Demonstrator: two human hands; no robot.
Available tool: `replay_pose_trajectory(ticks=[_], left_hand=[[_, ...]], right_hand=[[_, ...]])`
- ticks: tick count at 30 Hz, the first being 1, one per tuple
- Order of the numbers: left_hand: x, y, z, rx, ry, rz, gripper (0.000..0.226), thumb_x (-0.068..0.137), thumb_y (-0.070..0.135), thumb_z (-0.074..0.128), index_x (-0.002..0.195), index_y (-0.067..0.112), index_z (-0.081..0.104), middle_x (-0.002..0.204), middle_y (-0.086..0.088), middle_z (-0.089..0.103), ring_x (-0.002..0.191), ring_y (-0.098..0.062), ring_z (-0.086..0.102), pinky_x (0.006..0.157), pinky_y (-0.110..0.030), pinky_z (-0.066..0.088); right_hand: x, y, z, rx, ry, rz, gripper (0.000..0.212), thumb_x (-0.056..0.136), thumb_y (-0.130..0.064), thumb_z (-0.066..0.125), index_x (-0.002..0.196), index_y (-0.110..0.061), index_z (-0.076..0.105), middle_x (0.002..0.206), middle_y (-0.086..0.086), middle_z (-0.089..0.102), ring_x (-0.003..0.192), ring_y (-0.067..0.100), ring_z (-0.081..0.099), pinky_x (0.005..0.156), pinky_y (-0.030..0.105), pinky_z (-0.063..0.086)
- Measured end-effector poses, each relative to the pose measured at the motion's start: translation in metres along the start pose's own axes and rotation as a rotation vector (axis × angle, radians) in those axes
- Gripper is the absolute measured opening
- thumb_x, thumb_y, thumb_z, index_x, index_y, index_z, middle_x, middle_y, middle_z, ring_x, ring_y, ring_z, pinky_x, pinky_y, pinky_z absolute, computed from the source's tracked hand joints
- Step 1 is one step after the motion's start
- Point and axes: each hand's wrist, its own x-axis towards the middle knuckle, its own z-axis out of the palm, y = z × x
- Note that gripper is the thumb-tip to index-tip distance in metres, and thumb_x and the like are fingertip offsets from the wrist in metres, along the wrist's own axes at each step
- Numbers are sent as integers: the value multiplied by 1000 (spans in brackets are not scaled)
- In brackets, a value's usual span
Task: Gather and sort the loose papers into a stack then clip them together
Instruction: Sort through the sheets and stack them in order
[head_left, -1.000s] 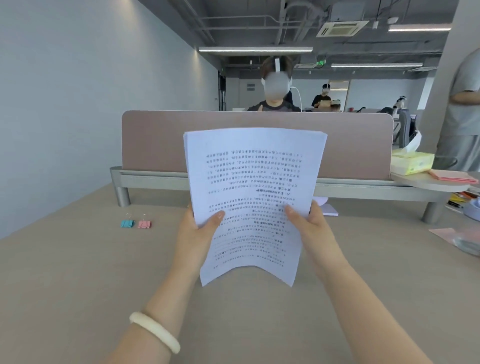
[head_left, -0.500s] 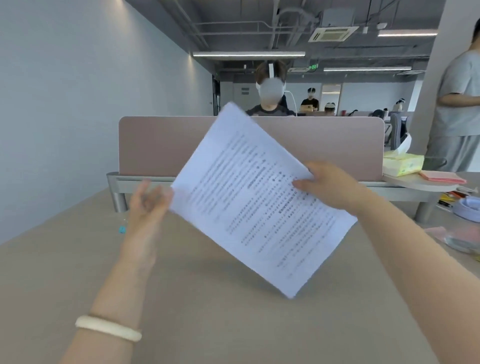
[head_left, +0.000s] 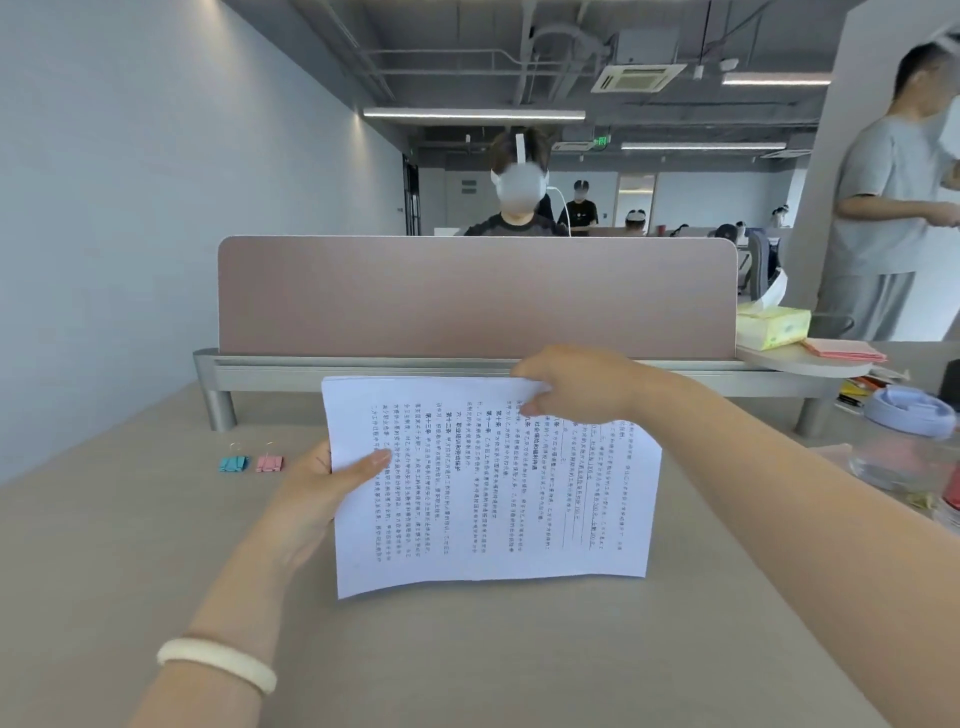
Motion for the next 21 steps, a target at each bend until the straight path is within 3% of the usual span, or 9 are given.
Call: replay_pose_trajectory(ticks=[1,5,8,9,11,13,16,19,21], left_hand=[[0,-2,2,0,12,9,60,54,42,87,106,20,67,104,4,75,96,-14,72,77,-27,59],[-5,-3,-6,-54,120,14,28,86,11,64,114,12,63,108,0,74,107,-19,67,97,-42,49],[-14,-2,-22,-30,168,28,42,78,22,72,118,13,63,118,-4,70,113,-23,64,105,-49,42],[-17,-1,-24,-29,173,40,46,74,26,72,118,15,64,118,-3,70,112,-22,65,105,-49,43],[-22,3,-24,-15,187,73,41,75,28,70,115,19,65,115,0,72,108,-19,67,102,-46,45],[-24,8,-23,0,213,118,29,84,23,69,113,21,66,113,2,73,106,-19,68,98,-45,48],[-27,17,-23,7,237,187,21,88,20,61,108,25,67,108,5,74,99,-15,70,85,-38,53],[-31,12,-21,52,204,175,19,88,17,62,104,27,68,102,10,75,93,-8,71,76,-27,54],[-31,-5,-19,67,220,98,24,83,23,70,106,29,67,106,9,74,99,-13,70,82,-32,53]], right_hand=[[-1,-1,-1,7,20,0,27,94,-32,54,113,-12,56,106,-5,51,104,20,47,81,34,40],[-11,28,2,-26,153,145,28,83,-46,65,99,-24,60,95,-11,54,98,16,52,80,33,45],[-34,56,28,780,234,223,23,76,-33,77,94,-25,65,88,-15,69,91,10,66,79,26,52],[-40,54,43,992,218,197,24,78,-29,75,101,-27,66,92,-15,74,92,7,69,81,24,53],[-45,41,79,1152,193,176,28,85,-28,68,113,-27,65,104,-14,74,99,5,70,91,29,52],[-43,29,100,1242,322,187,28,87,-27,65,115,-22,66,108,-10,74,102,9,69,99,37,49],[-37,23,101,1359,512,168,25,89,-25,63,114,-25,66,112,-8,73,105,13,68,94,39,50],[-35,19,104,1376,478,153,25,90,-25,61,115,-26,64,114,-8,72,103,10,68,90,34,50],[-32,16,121,1336,387,222,28,90,-27,62,118,-25,60,117,-7,70,104,11,67,90,32,51]])
